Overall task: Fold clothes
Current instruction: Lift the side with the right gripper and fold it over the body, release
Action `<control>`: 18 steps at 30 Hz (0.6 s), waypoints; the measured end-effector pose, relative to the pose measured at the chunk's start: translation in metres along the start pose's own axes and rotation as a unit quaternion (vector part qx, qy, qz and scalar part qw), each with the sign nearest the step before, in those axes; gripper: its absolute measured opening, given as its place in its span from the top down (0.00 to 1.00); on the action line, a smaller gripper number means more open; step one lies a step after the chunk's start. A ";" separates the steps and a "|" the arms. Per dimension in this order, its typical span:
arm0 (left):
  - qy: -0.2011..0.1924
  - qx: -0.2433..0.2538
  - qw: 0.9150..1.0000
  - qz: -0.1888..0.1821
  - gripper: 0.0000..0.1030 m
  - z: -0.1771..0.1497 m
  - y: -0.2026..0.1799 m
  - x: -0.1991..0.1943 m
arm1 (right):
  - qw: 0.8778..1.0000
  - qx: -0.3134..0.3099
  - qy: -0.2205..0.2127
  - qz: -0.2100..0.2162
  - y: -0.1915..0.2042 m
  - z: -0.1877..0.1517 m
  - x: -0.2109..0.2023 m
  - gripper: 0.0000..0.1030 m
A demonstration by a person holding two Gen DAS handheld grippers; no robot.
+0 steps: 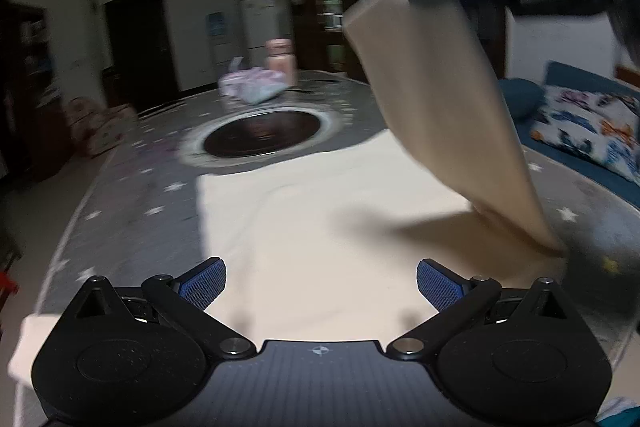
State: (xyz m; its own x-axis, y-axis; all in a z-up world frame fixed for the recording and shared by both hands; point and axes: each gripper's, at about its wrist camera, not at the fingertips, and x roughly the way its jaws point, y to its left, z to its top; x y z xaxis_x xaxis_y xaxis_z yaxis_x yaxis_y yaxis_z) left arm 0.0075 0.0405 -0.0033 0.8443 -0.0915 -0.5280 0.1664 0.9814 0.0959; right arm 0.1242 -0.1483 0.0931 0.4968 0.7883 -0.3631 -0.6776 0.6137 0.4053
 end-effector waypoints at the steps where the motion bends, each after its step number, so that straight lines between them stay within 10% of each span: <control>1: 0.000 -0.007 1.000 0.009 0.00 -0.002 0.007 -0.003 | 1.000 -0.003 0.012 0.008 0.005 -0.003 0.010 0.94; 10: 0.019 -0.047 0.998 0.041 0.00 -0.020 0.035 -0.012 | 0.994 -0.007 0.105 0.033 0.022 -0.047 0.065 0.77; 18: -0.006 -0.051 0.999 0.000 0.00 -0.013 0.028 -0.018 | 0.990 -0.047 0.121 -0.050 -0.005 -0.068 0.022 0.71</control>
State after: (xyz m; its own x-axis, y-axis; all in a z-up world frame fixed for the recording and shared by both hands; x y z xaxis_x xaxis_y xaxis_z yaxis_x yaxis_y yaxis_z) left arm -0.0097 0.0714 -0.0024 0.8504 -0.0927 -0.5179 0.1141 0.9934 0.0094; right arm 0.1022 -0.1370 0.0257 0.4278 0.6832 -0.5918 -0.6849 0.6723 0.2810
